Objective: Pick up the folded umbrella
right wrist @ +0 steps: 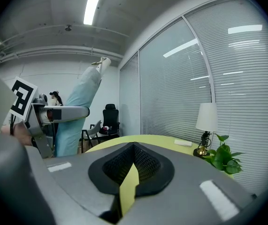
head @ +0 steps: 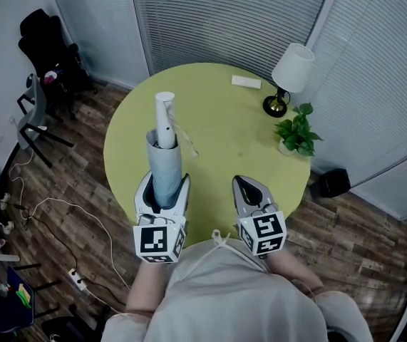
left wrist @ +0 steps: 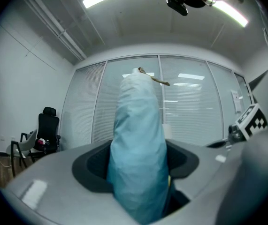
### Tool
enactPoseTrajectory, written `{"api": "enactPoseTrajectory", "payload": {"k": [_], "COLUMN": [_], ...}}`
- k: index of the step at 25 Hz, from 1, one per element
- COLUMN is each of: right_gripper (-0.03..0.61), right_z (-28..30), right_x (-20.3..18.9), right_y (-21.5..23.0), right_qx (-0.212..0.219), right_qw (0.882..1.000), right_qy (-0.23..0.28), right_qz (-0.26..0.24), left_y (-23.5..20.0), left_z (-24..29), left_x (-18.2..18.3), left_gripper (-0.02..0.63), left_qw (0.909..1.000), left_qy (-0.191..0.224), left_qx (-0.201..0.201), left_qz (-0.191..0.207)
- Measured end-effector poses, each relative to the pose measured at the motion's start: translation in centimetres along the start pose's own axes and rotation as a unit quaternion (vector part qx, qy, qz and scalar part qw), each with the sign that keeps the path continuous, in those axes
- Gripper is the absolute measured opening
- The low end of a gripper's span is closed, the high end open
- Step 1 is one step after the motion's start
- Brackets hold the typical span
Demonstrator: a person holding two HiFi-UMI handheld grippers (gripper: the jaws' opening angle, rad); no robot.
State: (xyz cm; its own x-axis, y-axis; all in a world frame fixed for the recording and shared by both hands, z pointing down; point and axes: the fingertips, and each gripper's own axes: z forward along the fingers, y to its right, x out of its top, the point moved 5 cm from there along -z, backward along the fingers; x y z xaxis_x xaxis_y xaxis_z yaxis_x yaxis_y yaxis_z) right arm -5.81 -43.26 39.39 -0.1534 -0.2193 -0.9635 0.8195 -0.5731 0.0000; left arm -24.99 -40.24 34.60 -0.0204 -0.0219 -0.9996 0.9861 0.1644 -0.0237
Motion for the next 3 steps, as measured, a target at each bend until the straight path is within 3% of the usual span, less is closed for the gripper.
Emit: {"api": "enactPoseTrajectory", "payload": {"k": [3], "right_gripper": [-0.001], "right_z": [0.15], "right_x": [-0.09], "right_y": [0.07], "right_qx": [0.000], "right_qw": [1.000], "right_qy": [0.000], "right_qz": [0.001], "left_y": [0.04], "left_z": [0.29], "left_x": [-0.28], "left_gripper": [0.299], "left_qw": [1.0000], "left_qy": [-0.002], "left_qx": [-0.005], "left_qz": [0.001]}}
